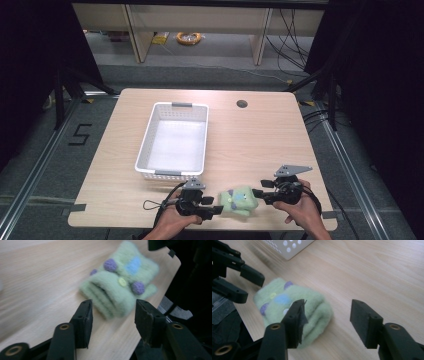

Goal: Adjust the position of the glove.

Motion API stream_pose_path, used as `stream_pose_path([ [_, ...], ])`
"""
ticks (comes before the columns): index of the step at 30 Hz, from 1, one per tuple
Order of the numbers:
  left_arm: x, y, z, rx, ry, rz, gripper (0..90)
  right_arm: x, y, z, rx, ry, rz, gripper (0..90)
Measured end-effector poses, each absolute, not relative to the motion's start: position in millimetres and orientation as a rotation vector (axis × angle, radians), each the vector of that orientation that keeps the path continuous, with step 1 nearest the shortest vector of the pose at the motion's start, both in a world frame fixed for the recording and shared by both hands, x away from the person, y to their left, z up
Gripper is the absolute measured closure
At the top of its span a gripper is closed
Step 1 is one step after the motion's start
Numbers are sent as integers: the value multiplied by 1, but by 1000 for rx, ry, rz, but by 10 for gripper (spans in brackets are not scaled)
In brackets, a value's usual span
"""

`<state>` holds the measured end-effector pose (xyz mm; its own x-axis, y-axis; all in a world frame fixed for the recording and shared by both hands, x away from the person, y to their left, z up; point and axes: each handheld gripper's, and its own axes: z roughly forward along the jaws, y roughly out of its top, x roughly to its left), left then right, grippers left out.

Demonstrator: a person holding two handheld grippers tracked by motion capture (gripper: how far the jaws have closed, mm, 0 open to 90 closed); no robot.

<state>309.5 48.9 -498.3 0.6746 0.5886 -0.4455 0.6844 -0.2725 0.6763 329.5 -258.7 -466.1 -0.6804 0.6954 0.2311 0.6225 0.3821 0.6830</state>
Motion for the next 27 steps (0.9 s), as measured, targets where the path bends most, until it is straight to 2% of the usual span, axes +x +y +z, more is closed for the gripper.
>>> stream_pose_path([
  [10,324,38,-505,1943,1065,-162,403,328,-243,-476,1246,2586,1124,417],
  [18,328,30,-512,1972,1080,-151,410,331,-241,-488,1315,2624,1079,423],
  [27,326,27,-512,2028,1006,-118,435,332,-239,-499,1361,2651,1130,432],
])
